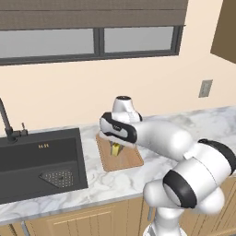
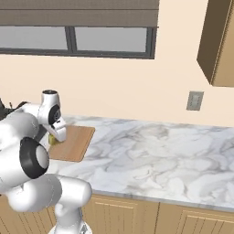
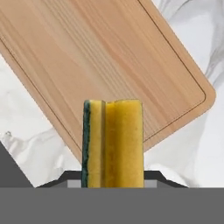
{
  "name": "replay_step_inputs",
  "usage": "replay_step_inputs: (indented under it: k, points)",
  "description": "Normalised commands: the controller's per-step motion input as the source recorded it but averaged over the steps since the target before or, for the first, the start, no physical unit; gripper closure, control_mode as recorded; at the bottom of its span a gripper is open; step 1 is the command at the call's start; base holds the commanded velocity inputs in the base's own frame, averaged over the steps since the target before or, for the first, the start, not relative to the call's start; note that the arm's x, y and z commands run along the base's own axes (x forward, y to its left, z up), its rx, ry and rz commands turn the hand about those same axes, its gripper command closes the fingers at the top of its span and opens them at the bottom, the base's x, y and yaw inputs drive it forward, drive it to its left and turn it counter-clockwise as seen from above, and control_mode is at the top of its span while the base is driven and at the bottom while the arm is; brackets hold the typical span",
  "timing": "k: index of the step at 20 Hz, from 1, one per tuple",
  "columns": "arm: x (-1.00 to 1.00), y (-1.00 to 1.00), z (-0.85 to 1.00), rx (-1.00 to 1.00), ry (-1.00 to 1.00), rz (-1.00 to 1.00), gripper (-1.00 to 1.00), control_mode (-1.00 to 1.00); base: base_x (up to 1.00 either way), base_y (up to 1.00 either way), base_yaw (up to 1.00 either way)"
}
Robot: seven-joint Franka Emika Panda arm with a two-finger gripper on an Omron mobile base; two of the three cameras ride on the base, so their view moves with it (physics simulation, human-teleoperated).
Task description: Pick up the sponge from the counter and clean the cutting board by briefly scrubbing or pressing down on the cutting board. Once finished, release the sponge.
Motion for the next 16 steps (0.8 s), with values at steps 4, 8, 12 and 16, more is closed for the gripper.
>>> replay_step_inputs:
  k: [4, 8, 12, 16]
  points:
    - [0.24, -0.14, -0.35, 0.00, 0.17, -0.20, 1.00, -1.00, 0.00, 0.00, 0.00]
    - [0.03, -0.04, -0.29, 0.00, 0.08, -0.30, 1.00, -1.00, 0.00, 0.00, 0.00]
    - [0.00, -0.07, -0.26, 0.00, 0.00, -0.35, 1.00, -1.00, 0.00, 0.00, 0.00]
    - [-0.02, -0.09, -0.19, -0.02, -0.02, -0.35, 1.00, -1.00, 0.00, 0.00, 0.00]
